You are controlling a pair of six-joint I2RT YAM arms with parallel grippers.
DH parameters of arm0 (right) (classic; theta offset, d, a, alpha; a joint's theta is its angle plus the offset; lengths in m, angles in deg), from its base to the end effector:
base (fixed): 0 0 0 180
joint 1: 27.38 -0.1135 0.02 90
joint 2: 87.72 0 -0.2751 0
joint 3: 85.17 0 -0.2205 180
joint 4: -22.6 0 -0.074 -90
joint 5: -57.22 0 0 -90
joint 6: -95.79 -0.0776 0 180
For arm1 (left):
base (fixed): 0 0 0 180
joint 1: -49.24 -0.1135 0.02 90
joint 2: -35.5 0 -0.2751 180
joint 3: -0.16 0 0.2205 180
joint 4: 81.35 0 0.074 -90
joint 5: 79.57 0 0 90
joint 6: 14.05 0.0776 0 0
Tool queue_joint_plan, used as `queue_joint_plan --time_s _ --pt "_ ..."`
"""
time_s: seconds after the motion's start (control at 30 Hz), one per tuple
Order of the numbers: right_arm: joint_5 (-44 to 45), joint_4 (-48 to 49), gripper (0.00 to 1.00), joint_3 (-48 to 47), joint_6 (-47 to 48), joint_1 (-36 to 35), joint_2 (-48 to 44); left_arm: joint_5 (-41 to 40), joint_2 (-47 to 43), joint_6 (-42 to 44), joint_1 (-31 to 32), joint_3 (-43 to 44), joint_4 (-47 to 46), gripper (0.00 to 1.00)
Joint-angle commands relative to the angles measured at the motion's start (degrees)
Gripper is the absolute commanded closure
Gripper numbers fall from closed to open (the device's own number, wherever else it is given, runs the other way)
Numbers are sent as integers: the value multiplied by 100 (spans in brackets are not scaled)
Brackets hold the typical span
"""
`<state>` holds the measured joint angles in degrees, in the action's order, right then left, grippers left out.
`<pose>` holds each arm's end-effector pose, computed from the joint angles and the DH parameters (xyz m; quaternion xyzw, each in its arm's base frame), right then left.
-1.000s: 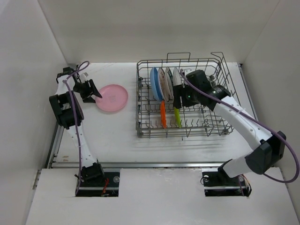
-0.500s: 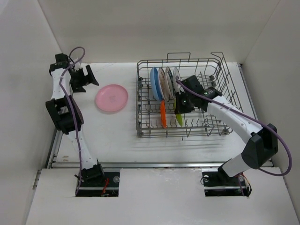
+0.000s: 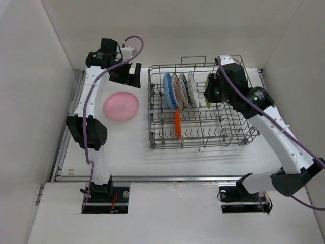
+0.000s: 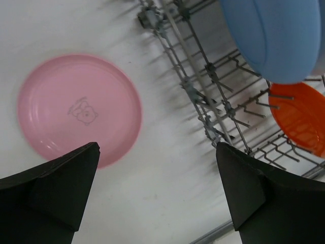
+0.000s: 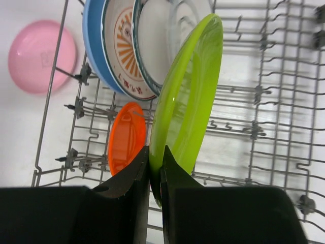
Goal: Unload the plates from the dish rack
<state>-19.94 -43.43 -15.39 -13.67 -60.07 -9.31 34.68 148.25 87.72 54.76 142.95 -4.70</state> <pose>0.2415 0.1345 0.4151 -0.0492 0.8785 0.1156 0.4610 0.4117 -0.0718 0.3724 0.2133 0.8864 -0.1752 0.3715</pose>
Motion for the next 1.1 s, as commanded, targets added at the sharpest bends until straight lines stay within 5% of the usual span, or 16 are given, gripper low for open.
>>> queue_joint_plan --time_s 0.0,0.23,0.6,0.83,1.07 --pt "326 -441 100 -504 136 -140 -107 -429 -289 642 484 79 550 1" --pt "-1378 -1452 100 -559 -118 -1342 -327 -623 -166 634 1328 27 629 1" --pt "-1820 -2341 100 -111 -2061 -3699 -994 -983 -631 353 1329 -26 619 1" --pt "-838 -2913 100 1390 -2746 -4578 -539 -2020 -1334 352 1329 -26 1445 1" --pt "733 -2913 100 1402 -3722 -4879 479 -2329 -1861 238 1329 -228 1710 1"
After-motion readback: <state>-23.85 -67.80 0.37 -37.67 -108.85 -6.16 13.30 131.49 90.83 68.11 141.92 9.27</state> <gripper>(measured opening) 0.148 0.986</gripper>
